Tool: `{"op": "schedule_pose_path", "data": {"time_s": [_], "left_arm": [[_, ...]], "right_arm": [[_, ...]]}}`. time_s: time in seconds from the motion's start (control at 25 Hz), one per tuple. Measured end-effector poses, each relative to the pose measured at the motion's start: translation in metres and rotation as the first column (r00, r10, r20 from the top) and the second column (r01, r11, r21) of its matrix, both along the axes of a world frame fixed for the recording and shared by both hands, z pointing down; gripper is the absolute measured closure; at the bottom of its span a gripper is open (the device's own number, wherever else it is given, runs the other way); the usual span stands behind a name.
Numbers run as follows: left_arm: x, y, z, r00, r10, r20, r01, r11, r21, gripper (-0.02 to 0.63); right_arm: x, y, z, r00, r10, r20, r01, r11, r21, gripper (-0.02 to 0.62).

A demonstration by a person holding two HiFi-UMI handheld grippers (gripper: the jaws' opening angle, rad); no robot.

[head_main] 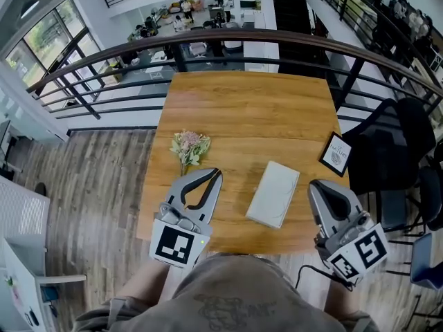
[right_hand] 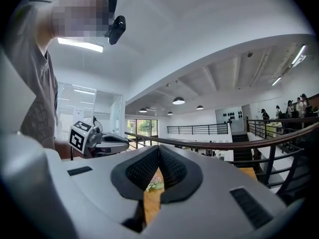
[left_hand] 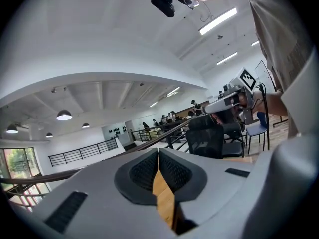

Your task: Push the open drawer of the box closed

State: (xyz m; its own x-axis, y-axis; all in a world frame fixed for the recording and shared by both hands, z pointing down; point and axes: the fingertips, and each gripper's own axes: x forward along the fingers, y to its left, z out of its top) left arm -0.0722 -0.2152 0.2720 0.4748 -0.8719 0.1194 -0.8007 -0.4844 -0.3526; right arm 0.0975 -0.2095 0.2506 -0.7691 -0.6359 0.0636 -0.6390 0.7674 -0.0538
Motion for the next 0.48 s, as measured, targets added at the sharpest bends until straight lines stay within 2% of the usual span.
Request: {"op": "schedule_pose_path", "data": {"time_s": [0.12, 0.24, 0.48], "left_arm": [[-0.002, 0.001, 0.003, 1.0, 0.0, 0.005, 0.0, 1.0, 0.006, 0.583], [-0.009, -0.006, 0.0, 0.999, -0.019, -0.027, 0.019, 1.0, 0.004, 0.583], [-0.007, -0.013, 0.011, 1.0, -0.004, -0.015, 0.004, 1.0, -0.016, 0.583]], "right_arm": [[-0.002, 0.003, 0.004, 1.0, 0.013, -0.003, -0.013, 1.0, -0.012, 0.565], [-0.001, -0.004, 0.006, 1.0, 0.027, 0.002, -0.027, 0.999, -0.02, 0.565], [0.006, -0.015, 0.011, 0.999, 0.046, -0.015, -0.046, 0.999, -0.018, 0.565]]}}
